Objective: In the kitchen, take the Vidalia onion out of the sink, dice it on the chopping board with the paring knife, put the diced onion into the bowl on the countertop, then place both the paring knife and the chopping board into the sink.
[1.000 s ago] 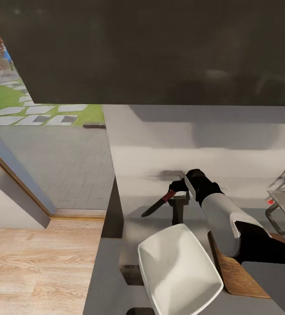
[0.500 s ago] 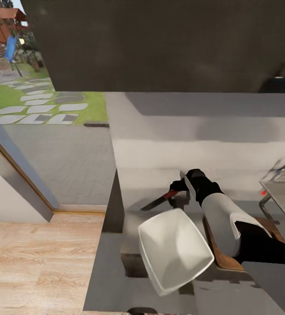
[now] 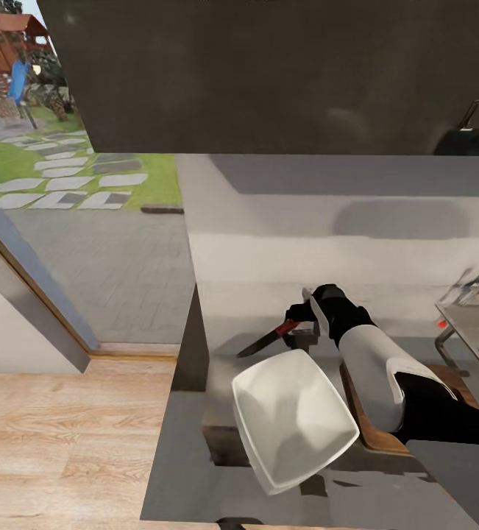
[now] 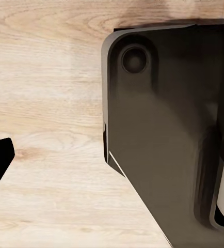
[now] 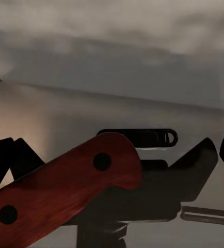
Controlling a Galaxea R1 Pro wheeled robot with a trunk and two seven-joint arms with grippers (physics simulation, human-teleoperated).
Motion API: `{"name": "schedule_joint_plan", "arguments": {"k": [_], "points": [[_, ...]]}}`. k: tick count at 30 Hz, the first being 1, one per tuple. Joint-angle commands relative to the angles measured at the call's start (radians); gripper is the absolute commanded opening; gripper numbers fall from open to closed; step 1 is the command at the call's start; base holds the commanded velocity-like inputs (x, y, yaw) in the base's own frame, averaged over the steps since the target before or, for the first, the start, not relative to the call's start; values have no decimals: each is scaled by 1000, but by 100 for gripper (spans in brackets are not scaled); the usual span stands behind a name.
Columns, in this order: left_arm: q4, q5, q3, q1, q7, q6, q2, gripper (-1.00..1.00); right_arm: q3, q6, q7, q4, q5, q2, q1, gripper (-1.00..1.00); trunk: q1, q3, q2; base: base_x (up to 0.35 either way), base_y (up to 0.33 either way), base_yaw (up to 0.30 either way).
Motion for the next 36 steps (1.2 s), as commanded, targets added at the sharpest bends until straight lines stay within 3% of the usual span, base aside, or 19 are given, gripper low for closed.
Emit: {"name": "schedule_joint_plan", "arguments": {"k": [1,36], "points": [[-1,0,0,0,0,-2,0,100,-5,7,12,4,21,1,0,100,1,-2,-1,0,0,0],[0,0,-1,0,0,-2,0,100,-5,7,11,4,22,1,2,100,1,-2,-1,52,-48,0]]}}
